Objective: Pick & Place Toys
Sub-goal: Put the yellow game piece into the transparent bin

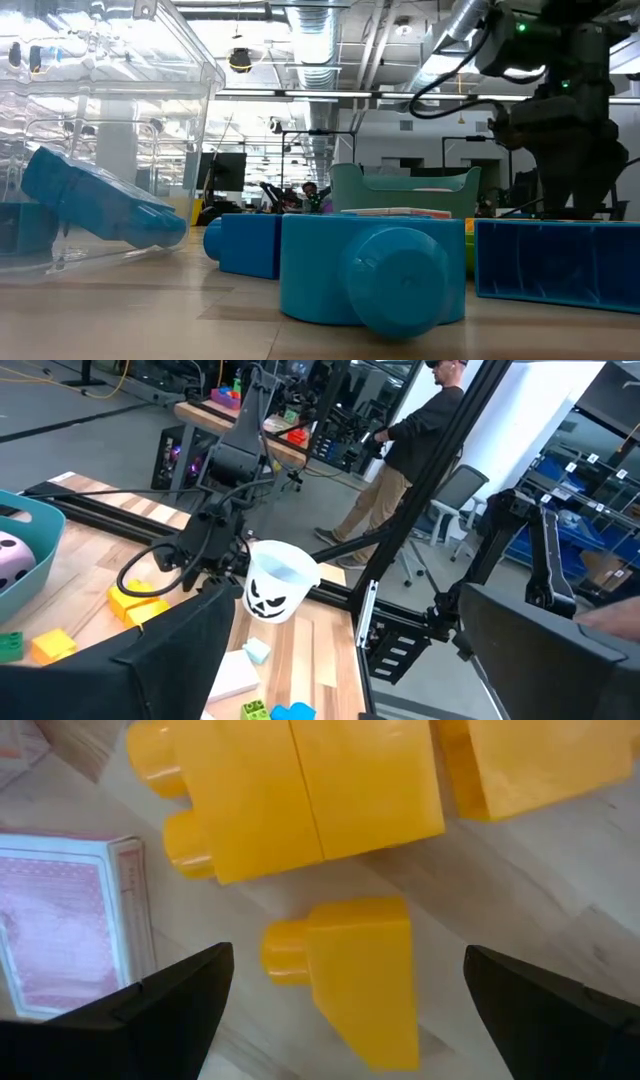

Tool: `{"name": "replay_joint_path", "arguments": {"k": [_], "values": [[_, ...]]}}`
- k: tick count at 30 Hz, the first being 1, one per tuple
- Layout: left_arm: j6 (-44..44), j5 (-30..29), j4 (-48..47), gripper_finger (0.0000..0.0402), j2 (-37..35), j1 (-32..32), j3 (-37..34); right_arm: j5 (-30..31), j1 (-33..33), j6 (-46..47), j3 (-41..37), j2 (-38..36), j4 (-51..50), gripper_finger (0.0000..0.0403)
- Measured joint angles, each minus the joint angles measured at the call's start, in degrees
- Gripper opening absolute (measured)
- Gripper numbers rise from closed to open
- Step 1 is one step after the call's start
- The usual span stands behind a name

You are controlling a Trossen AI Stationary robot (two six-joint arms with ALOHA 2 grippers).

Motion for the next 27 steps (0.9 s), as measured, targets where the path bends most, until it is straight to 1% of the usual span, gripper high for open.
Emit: {"name": "replay_joint_path", "arguments": {"k": [5,12,20,24,27], "values": [[0.04,-0.02,0.00,0.0379,0.01,1.30,0.00,-1.91,0.22,-0.97,-2.31,0.00,3.39,0.0386],[0.17,-0.02,0.00,0.0379,0.00,1.86,0.00,-0.55,0.84,-2.25,-2.55,0.00,3.06,0.0386],[0.38,-0.02,0.00,0.0369,0.00,1.86,0.00,-1.26,0.85,-3.05,-2.55,0.02,3.23,0.0386],[1.54,-0.02,0.00,0.0362,0.00,1.84,0.00,-1.57,0.86,-3.40,-2.55,1.87,2.89,0.0386],[1.62,-0.02,0.00,0.0356,0.00,1.84,0.00,-1.62,0.85,-4.38,-2.53,4.87,3.51,0.0386]]}}
